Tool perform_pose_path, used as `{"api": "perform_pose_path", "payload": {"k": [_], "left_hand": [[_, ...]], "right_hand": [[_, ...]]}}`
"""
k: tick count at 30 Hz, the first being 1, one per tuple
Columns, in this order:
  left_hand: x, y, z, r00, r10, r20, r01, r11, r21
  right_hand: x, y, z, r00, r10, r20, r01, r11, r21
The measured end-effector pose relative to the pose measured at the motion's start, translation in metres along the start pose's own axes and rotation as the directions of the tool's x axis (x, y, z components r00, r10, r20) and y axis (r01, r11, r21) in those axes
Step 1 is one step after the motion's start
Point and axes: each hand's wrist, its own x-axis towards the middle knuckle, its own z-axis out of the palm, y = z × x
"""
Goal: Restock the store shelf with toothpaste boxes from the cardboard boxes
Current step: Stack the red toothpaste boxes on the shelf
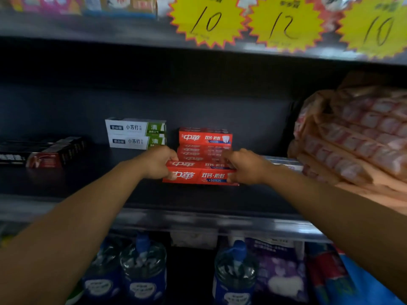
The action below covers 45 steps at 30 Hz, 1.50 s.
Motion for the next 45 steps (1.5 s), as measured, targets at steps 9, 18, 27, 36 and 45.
{"api": "perform_pose_path", "payload": {"k": [9, 18, 27, 36, 45], "left_hand": [[0.035, -0.019, 0.023, 1.000, 0.001, 0.031, -0.002, 0.999, 0.043], [0.042, -0.029, 0.020, 0.997, -0.044, -0.058, 0.048, 0.996, 0.079], [0.049, -0.025, 0.023, 0.994, -0.057, -0.095, 0.067, 0.993, 0.099], [0.044, -0.017, 0.019, 0.995, -0.041, -0.092, 0.053, 0.990, 0.133], [-0.019, 0.023, -0.006, 0.991, 0.025, -0.134, -0.006, 0.990, 0.142]], "right_hand": [[0.028, 0.007, 0.028, 1.000, -0.003, 0.023, 0.004, 0.999, -0.051], [0.036, 0.004, 0.031, 0.998, -0.038, -0.053, 0.029, 0.986, -0.166], [0.044, 0.004, 0.036, 0.998, -0.024, -0.062, 0.012, 0.982, -0.187], [0.041, 0.003, 0.035, 0.998, -0.020, -0.051, 0.011, 0.987, -0.163], [-0.011, -0.020, 0.004, 0.993, -0.036, -0.114, 0.016, 0.985, -0.174]]}}
